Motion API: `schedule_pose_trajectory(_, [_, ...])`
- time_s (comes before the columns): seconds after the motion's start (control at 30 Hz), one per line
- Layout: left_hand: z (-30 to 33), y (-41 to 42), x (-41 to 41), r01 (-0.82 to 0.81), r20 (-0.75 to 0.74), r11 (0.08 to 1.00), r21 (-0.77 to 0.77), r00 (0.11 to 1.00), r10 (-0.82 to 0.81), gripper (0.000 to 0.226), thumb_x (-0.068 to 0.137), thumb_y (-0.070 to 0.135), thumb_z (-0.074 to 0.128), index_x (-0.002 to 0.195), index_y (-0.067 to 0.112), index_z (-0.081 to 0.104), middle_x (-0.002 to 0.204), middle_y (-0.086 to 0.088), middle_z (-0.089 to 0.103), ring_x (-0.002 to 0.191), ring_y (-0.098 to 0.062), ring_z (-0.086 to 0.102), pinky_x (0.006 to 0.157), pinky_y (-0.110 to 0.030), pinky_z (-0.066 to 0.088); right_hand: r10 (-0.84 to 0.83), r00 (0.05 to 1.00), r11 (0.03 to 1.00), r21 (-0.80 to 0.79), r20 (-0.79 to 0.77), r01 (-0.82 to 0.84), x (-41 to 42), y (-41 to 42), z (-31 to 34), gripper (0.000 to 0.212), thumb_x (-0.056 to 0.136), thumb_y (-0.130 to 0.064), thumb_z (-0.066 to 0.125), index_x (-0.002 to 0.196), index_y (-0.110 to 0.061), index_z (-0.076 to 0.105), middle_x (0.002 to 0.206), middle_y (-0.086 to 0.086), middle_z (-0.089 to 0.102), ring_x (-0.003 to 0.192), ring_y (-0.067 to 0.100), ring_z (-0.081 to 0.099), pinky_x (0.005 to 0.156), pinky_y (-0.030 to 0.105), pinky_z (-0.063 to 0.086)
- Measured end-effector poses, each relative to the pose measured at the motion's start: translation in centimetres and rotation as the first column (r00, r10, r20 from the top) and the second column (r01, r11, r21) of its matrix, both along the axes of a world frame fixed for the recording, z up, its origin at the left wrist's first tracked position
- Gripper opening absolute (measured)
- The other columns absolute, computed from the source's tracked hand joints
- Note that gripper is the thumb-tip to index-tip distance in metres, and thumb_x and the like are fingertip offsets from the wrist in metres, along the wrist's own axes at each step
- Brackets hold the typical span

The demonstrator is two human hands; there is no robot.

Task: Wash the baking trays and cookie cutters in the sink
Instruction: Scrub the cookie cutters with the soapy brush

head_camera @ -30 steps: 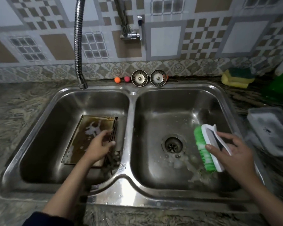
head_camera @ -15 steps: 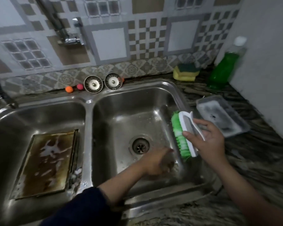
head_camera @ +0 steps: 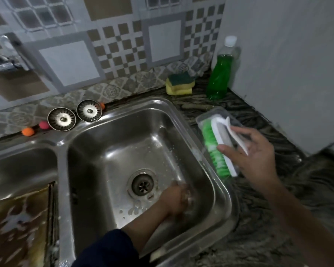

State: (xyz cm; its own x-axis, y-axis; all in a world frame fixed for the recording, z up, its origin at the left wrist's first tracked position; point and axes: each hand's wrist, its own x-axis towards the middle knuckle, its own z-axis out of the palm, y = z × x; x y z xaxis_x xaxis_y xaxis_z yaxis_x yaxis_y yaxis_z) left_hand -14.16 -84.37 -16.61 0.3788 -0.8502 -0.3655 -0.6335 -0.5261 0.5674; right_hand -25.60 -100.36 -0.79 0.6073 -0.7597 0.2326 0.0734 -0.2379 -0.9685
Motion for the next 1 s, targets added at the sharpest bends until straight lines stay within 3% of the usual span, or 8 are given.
schedule_pose_trajectory(0.1, [1.7,0.3,0.5,-0.303,-0.257,0.939,-0.161,0.932,0.256,0.043,0.071,0.015,0.063,0.114,0.023,0.062,0.090,-0.015,0.067,0.074,-0.016,0.060,0.074,-0.030,0.051,-0.103,0.983,0.982,-0.173,-0.153,0.076,0.6,-3.3,1.3,0.046,0.063,-0.032,0.084,0.104,-0.025,0.064,0.103,-0.011,0.066,0.086,0.007,0.066,0.071,0.028,0.056])
schedule_pose_trajectory(0.2, [4.1,0.9,1.0,-0.600,-0.555,0.785,-0.157,0.711,0.432,0.033,0.079,0.000,0.064,0.102,0.025,0.065,0.089,0.001,0.064,0.061,0.002,0.058,0.058,-0.022,0.052,-0.139,0.925,0.961,-0.275,-0.354,0.039,1.8,-6.5,1.0,0.047,0.064,-0.039,0.085,0.105,-0.029,0.065,0.108,-0.009,0.064,0.091,0.016,0.063,0.073,0.035,0.053])
schedule_pose_trajectory(0.3, [5.6,2.0,1.7,-0.746,-0.736,0.662,-0.073,0.488,0.470,0.034,0.082,-0.002,0.063,0.100,0.026,0.067,0.103,-0.002,0.064,0.078,-0.016,0.065,0.061,-0.028,0.053,-0.112,0.861,0.939,-0.337,-0.495,-0.071,3.1,-8.1,0.0,0.051,0.066,-0.040,0.083,0.111,-0.026,0.064,0.121,-0.002,0.061,0.105,0.018,0.057,0.078,0.032,0.044])
schedule_pose_trajectory(0.4, [6.9,3.0,2.1,-0.812,-0.817,0.583,-0.039,0.362,0.449,0.032,0.085,-0.002,0.061,0.102,0.025,0.067,0.101,-0.003,0.066,0.088,-0.026,0.066,0.068,-0.035,0.054,-0.100,0.827,0.916,-0.375,-0.553,-0.141,3.9,-8.8,-0.4,0.056,0.067,-0.039,0.083,0.116,-0.023,0.063,0.127,0.001,0.060,0.113,0.022,0.056,0.084,0.032,0.043])
schedule_pose_trajectory(0.63, [8.2,4.1,1.6,-0.845,-0.852,0.530,-0.067,0.325,0.410,0.026,0.087,0.005,0.062,0.107,0.021,0.068,0.101,-0.002,0.070,0.097,-0.030,0.067,0.080,-0.044,0.053,-0.093,0.783,0.878,-0.421,-0.615,-0.226,5.3,-9.0,0.0,0.058,0.068,-0.037,0.083,0.119,-0.019,0.062,0.130,0.004,0.059,0.117,0.025,0.055,0.087,0.032,0.042])
schedule_pose_trajectory(0.8, [8.2,4.4,1.2,-0.866,-0.870,0.497,-0.054,0.284,0.402,0.023,0.089,0.006,0.060,0.103,0.023,0.070,0.110,-0.007,0.068,0.098,-0.029,0.065,0.081,-0.045,0.053,-0.091,0.750,0.860,-0.431,-0.656,-0.272,6.0,-8.8,-1.5,0.056,0.070,-0.038,0.082,0.118,-0.020,0.061,0.127,0.005,0.061,0.112,0.027,0.057,0.079,0.031,0.044])
schedule_pose_trajectory(0.9, [8.2,4.7,1.1,-0.879,-0.874,0.475,-0.042,0.263,0.409,0.023,0.091,0.008,0.058,0.099,0.025,0.071,0.108,-0.006,0.068,0.100,-0.029,0.066,0.078,-0.043,0.054,-0.103,0.754,0.877,-0.416,-0.649,-0.238,5.9,-8.8,-1.7,0.056,0.069,-0.039,0.082,0.119,-0.021,0.060,0.127,0.007,0.060,0.113,0.030,0.056,0.080,0.037,0.046])
schedule_pose_trajectory(1.0, [8.2,5.0,1.0,-0.894,-0.896,0.448,-0.025,0.219,0.386,0.024,0.092,0.009,0.056,0.099,0.027,0.070,0.107,0.001,0.069,0.100,-0.027,0.067,0.068,-0.037,0.054,-0.110,0.814,0.875,-0.444,-0.570,-0.192,5.5,-7.9,-0.3,0.056,0.069,-0.036,0.082,0.119,-0.021,0.061,0.127,0.005,0.061,0.113,0.027,0.057,0.078,0.030,0.042])
